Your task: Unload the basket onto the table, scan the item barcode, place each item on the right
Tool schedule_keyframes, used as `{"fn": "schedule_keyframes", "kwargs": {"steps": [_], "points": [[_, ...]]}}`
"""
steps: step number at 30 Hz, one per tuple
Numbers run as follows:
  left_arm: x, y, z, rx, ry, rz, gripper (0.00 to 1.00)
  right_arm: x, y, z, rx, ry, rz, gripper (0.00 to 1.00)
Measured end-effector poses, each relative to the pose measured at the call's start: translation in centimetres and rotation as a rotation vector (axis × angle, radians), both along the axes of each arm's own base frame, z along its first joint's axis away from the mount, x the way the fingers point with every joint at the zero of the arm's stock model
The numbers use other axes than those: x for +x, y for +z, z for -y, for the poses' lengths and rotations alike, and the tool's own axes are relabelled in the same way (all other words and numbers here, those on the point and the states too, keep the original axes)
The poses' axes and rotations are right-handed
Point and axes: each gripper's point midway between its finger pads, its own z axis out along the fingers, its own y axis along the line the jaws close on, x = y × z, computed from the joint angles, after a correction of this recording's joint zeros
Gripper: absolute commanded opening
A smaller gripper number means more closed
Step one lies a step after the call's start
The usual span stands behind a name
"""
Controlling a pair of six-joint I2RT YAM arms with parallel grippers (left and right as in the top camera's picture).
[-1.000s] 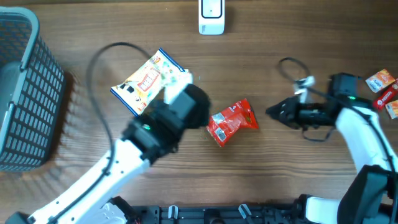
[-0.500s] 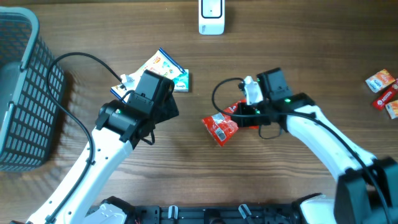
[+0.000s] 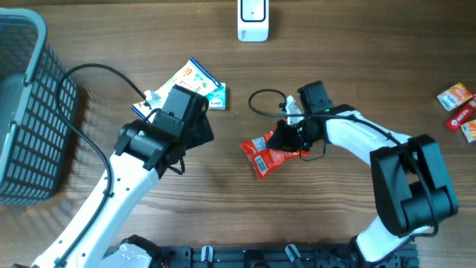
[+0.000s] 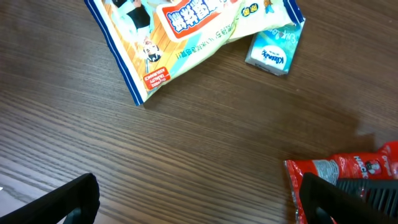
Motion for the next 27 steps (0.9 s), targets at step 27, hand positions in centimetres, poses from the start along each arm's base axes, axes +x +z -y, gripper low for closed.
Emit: {"fn": "schedule_keyframes", "kwargs": {"steps": [27], "points": [[-0.1,-0.1,0.4,-0.022,-0.01,-0.009,1.0,0.9,9.6,8.3,-0.21,0.006,-0.154,0.04]]}}
